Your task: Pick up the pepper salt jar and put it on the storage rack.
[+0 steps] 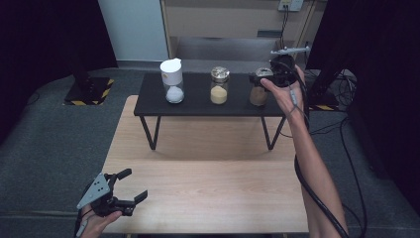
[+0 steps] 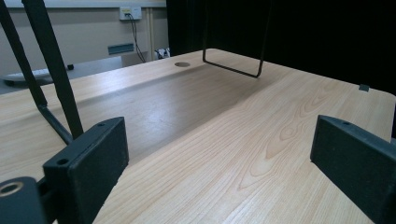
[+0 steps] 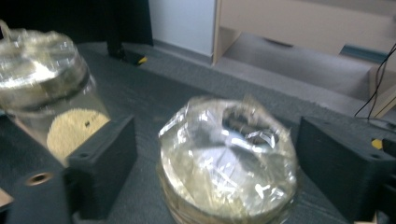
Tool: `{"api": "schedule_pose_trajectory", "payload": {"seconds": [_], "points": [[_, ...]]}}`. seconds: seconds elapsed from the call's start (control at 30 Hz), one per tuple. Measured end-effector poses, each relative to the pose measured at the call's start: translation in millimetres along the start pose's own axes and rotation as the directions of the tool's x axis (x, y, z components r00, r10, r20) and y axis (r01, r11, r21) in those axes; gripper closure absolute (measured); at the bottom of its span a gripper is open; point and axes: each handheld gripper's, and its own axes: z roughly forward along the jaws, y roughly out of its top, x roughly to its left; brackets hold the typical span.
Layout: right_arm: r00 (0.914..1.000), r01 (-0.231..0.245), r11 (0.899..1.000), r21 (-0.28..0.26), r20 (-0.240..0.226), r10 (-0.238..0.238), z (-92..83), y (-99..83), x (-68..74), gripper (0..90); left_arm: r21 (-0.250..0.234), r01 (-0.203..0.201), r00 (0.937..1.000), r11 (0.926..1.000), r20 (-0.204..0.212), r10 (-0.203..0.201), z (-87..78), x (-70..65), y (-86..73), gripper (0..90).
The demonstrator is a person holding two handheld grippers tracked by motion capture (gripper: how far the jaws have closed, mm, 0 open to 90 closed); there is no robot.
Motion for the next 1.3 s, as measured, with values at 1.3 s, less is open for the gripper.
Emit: {"api": "schedule_pose_trajectory", "payload": {"seconds": [1.3], "points": [[0.9963, 0.042, 0.981, -0.19, -0.066, -0.055, -84.0, 4.2, 8.2, 8.8, 0.0, -0.004, 1.0, 1.0, -0.003, 0.004, 0.0, -1.0, 0.4, 3.1]]}}
